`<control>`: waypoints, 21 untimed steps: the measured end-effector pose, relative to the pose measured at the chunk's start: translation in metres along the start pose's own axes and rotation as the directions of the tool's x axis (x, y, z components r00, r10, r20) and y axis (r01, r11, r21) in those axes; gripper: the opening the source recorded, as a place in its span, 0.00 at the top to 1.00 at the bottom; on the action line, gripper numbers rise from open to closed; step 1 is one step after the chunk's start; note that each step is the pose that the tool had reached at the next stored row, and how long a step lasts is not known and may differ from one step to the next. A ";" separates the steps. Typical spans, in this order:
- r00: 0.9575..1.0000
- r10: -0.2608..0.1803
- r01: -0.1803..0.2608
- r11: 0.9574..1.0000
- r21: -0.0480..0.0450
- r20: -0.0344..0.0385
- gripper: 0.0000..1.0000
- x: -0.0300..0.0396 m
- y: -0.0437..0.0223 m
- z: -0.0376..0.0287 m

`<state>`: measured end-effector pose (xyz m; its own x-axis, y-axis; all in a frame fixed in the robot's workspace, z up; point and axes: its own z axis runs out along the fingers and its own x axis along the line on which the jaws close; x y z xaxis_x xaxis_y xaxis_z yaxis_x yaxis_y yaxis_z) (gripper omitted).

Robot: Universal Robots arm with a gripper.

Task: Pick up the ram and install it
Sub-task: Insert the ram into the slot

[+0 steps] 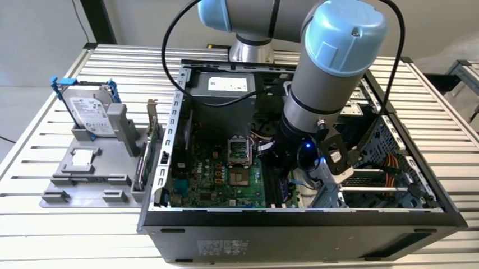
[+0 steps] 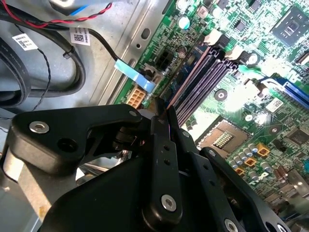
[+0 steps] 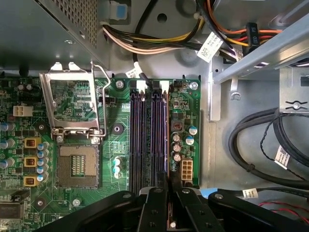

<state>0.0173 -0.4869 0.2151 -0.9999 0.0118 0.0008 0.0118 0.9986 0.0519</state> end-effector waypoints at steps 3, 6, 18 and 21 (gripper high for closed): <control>1.000 0.000 0.000 1.000 0.000 0.000 1.00 0.0007 0.0000 0.0006; 1.000 0.000 0.000 1.000 0.001 0.000 1.00 0.0014 -0.0001 0.0008; 1.000 0.000 0.000 1.000 0.001 0.000 1.00 0.0020 -0.0001 0.0009; 1.000 0.000 0.000 1.000 0.001 0.000 1.00 0.0020 -0.0001 0.0009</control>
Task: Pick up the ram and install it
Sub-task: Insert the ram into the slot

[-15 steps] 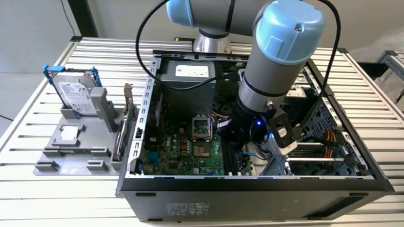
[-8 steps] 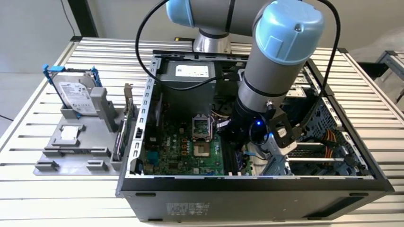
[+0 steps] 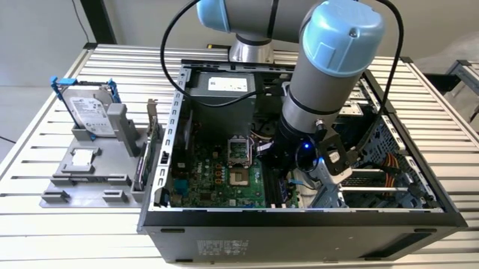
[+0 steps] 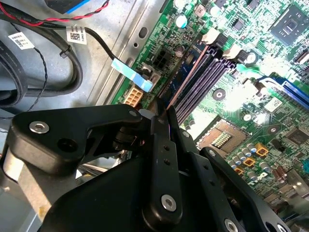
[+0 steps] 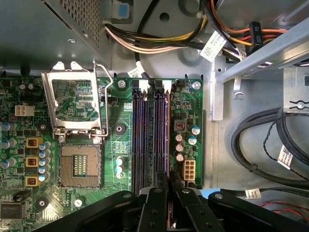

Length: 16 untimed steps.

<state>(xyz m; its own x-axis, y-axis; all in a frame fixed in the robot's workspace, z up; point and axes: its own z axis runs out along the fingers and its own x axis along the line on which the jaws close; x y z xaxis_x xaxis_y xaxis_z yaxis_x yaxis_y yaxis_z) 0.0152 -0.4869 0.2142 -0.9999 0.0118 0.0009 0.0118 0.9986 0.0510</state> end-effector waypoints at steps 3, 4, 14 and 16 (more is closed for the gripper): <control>1.000 0.000 0.000 1.000 0.005 0.000 1.00 0.0000 0.0002 -0.0028; 1.000 0.000 0.000 1.000 0.007 0.000 1.00 0.0001 0.0002 -0.0040; 1.000 0.000 0.000 1.000 0.015 0.004 1.00 0.0019 0.0012 -0.0061; 1.000 0.000 0.000 1.000 0.016 0.004 1.00 0.0020 0.0019 -0.0063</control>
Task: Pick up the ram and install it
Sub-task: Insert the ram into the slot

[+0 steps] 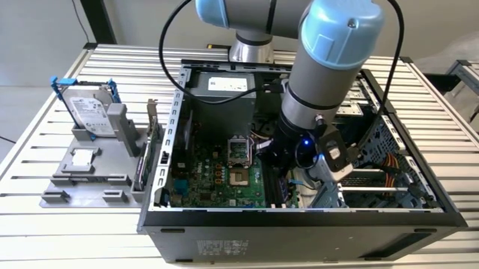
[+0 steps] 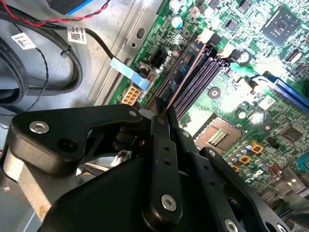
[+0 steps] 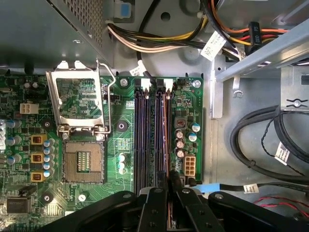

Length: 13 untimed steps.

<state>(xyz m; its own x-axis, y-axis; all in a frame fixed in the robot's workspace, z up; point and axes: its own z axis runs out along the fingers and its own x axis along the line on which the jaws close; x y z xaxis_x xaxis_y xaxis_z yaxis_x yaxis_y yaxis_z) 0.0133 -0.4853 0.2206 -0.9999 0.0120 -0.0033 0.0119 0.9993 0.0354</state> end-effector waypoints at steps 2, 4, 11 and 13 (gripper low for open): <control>1.000 0.000 0.000 1.000 0.000 0.000 1.00 0.0000 0.0006 -0.0004; 1.000 0.000 0.000 1.000 0.001 0.000 1.00 0.0000 0.0009 -0.0018; 1.000 0.001 -0.001 1.000 0.003 0.000 1.00 0.0000 0.0011 -0.0035; 1.000 0.004 -0.004 1.000 0.004 0.000 1.00 0.0000 0.0011 -0.0035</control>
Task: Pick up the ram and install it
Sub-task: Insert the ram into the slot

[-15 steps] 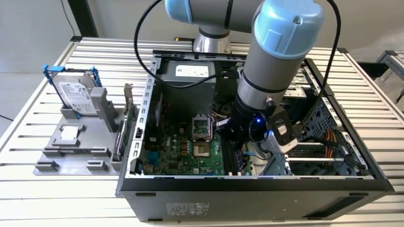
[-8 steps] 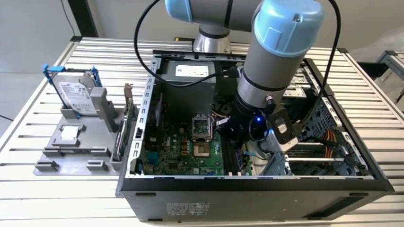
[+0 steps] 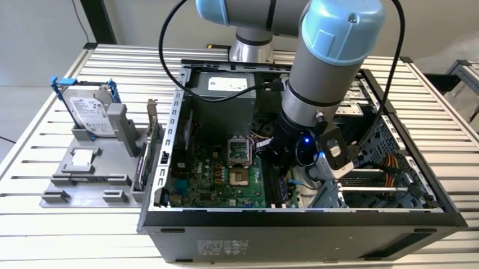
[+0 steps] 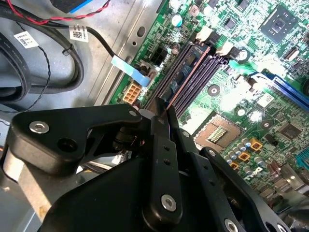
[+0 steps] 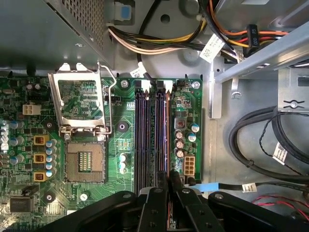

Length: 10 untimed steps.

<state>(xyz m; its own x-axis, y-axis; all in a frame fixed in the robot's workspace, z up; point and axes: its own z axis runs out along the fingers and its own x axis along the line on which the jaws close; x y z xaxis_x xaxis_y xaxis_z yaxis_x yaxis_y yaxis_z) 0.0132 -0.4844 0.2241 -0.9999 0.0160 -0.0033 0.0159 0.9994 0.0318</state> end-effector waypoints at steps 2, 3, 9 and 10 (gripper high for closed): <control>1.000 0.004 -0.004 1.000 0.000 0.000 1.00 0.0000 0.0000 0.0000; 1.000 0.004 -0.004 1.000 0.000 0.000 1.00 0.0000 0.0000 0.0000; 1.000 0.004 -0.004 1.000 -0.001 0.000 1.00 0.0000 0.0008 0.0014; 1.000 0.004 -0.004 1.000 -0.001 0.000 1.00 0.0000 0.0008 0.0018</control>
<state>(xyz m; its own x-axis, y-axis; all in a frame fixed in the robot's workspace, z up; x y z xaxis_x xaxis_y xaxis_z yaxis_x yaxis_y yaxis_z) 0.0133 -0.4835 0.2223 -0.9998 0.0203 -0.0033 0.0202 0.9992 0.0332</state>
